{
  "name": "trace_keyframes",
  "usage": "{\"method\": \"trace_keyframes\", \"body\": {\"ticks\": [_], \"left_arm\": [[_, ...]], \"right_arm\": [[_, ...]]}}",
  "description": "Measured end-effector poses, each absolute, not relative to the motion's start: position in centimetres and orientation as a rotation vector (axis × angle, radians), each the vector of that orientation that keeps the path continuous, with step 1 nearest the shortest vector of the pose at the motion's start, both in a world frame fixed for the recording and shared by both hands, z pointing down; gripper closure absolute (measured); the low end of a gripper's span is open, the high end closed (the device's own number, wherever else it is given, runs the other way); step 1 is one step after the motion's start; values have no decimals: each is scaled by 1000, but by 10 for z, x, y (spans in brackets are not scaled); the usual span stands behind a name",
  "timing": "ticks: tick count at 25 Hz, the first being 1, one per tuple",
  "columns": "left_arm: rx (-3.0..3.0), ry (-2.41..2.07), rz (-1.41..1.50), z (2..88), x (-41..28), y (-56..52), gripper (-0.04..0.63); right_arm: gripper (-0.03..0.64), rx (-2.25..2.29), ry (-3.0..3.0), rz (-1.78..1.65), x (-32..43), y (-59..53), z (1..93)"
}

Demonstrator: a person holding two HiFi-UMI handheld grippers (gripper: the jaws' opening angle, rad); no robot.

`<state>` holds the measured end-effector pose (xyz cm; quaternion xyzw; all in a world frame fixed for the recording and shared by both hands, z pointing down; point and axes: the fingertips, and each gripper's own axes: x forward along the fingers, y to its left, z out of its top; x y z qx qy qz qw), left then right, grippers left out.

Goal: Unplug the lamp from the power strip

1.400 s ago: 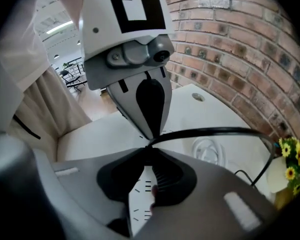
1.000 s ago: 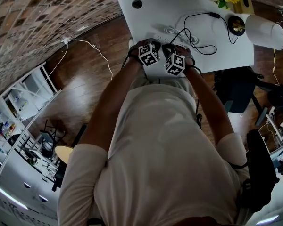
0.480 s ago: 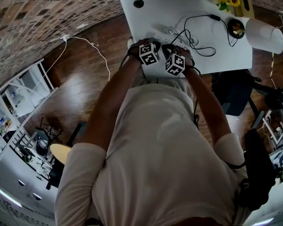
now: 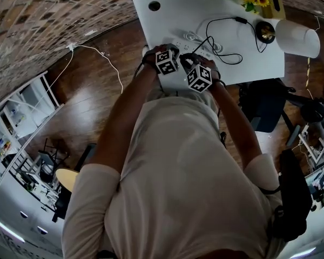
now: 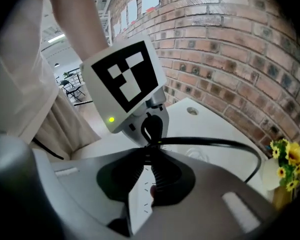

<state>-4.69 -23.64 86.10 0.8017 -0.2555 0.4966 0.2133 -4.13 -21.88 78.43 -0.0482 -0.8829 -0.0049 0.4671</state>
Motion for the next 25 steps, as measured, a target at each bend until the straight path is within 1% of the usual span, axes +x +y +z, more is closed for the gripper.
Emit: {"method": "trace_keyframes", "body": {"ticks": [6,13,19,23,25], "left_arm": [[2143,-723,1376,862,-46,-237,594],[2027,-936,1034,825,-47,-236,594],[1909,-1049,817,798,-55,-209,594],[1871,-1074,748,785,-52,-190,594],[1865,-1068,736,780,-50,-184,594]], "right_arm": [[571,-69,-2140,128,-13,-214,789],[568,-80,-2030,340,15,-201,807],[565,-61,-1977,425,17,-193,825],[558,-36,-1976,441,18,-192,831],[541,-30,-1992,438,17,-192,829]]}}
